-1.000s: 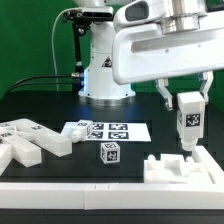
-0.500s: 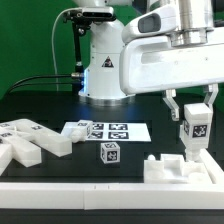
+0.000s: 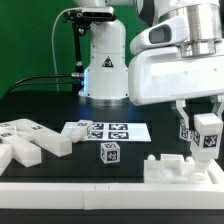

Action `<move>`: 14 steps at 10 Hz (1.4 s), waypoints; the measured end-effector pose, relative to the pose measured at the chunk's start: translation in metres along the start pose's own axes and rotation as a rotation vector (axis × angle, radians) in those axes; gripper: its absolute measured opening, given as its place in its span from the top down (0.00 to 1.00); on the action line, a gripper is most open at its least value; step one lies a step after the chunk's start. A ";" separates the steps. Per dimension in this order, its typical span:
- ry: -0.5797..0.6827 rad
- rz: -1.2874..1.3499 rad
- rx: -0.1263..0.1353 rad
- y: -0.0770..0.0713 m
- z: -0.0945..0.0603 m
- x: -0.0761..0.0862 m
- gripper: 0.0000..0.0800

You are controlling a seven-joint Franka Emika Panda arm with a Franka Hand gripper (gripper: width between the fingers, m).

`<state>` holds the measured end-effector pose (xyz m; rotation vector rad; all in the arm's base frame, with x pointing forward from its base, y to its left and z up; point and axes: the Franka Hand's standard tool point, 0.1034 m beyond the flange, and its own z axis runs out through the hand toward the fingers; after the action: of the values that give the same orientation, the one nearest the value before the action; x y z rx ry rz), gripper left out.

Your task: Assemble chair

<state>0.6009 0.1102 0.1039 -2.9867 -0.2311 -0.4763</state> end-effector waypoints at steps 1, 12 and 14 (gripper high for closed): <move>-0.005 0.002 0.000 0.001 0.005 -0.003 0.65; 0.123 0.007 -0.023 -0.007 0.028 -0.024 0.65; 0.123 0.006 -0.023 -0.007 0.028 -0.024 0.65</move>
Offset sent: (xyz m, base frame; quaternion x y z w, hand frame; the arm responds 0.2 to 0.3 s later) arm 0.0035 -0.0063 -0.0073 -0.0034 0.0110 -0.0087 0.9999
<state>0.5857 0.1176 0.0708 -2.9657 -0.2063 -0.6637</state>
